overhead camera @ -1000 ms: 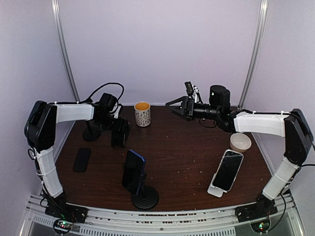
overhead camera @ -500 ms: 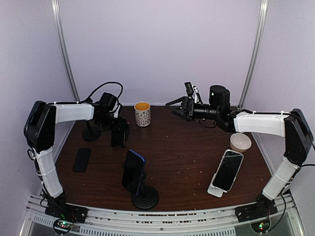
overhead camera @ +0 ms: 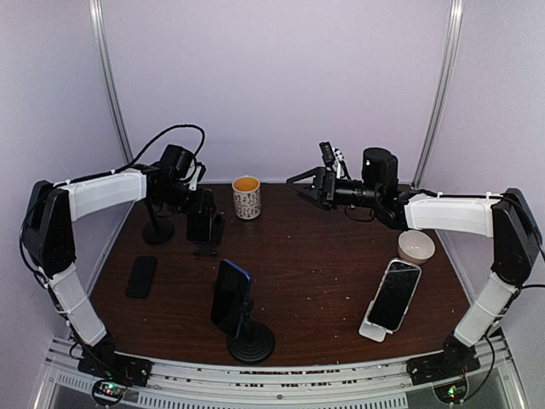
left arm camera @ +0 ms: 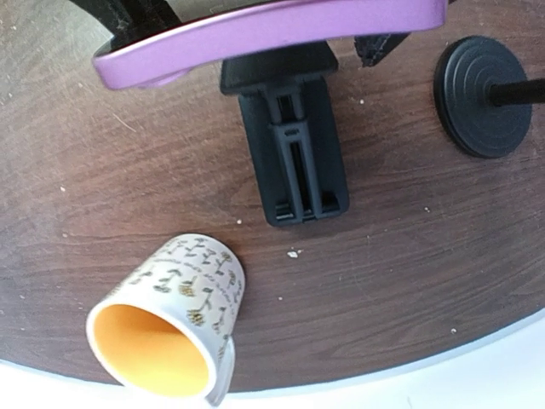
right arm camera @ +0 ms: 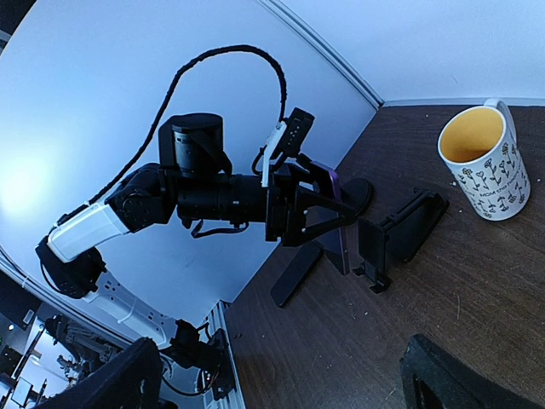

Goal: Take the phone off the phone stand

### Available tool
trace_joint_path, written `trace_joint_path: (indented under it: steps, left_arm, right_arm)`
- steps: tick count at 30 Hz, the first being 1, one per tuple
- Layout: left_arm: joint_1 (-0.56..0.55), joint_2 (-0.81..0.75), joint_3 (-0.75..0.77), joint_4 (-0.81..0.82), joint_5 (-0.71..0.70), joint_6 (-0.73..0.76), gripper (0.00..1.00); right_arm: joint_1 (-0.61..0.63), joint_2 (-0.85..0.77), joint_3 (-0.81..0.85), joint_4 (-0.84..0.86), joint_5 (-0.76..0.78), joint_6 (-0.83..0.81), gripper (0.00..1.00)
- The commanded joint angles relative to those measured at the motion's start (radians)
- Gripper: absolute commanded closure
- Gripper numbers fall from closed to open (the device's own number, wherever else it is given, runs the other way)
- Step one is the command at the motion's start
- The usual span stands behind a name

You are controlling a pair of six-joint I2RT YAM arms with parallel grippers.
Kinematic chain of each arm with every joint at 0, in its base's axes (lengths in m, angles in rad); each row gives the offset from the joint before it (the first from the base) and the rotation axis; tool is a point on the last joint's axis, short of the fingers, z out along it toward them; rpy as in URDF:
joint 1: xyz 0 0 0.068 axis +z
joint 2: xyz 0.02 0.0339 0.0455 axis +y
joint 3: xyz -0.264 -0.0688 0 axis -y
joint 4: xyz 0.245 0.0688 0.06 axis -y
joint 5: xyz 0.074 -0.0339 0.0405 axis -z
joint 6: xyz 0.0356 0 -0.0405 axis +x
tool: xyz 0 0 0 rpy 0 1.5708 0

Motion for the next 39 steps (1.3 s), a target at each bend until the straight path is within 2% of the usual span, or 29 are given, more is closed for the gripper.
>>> trace_joint_path:
  steps: [1, 13, 19, 26, 39]
  left_arm:
    - [-0.022, -0.111, -0.017, -0.017, -0.006, -0.008, 0.39]
    - [-0.114, -0.315, -0.314, -0.038, 0.007, -0.137, 0.39]
    - [-0.176, -0.374, -0.458, 0.028, 0.012, -0.263, 0.40]
    - [-0.198, -0.354, -0.557, 0.103, 0.020, -0.339, 0.40]
    - [-0.200, -0.193, -0.548, 0.170, 0.013, -0.358, 0.41]
  right_arm:
    - [-0.006, -0.010, 0.000, 0.032, 0.000, -0.005, 0.00]
    - [-0.006, 0.001, 0.002, 0.042, -0.005, 0.000, 0.00]
    - [-0.006, 0.000, 0.006, 0.045, -0.009, 0.002, 0.00]
    - [-0.006, -0.002, 0.004, 0.043, -0.011, -0.001, 0.00]
    - [-0.010, -0.005, -0.007, 0.037, -0.006, -0.010, 0.00]
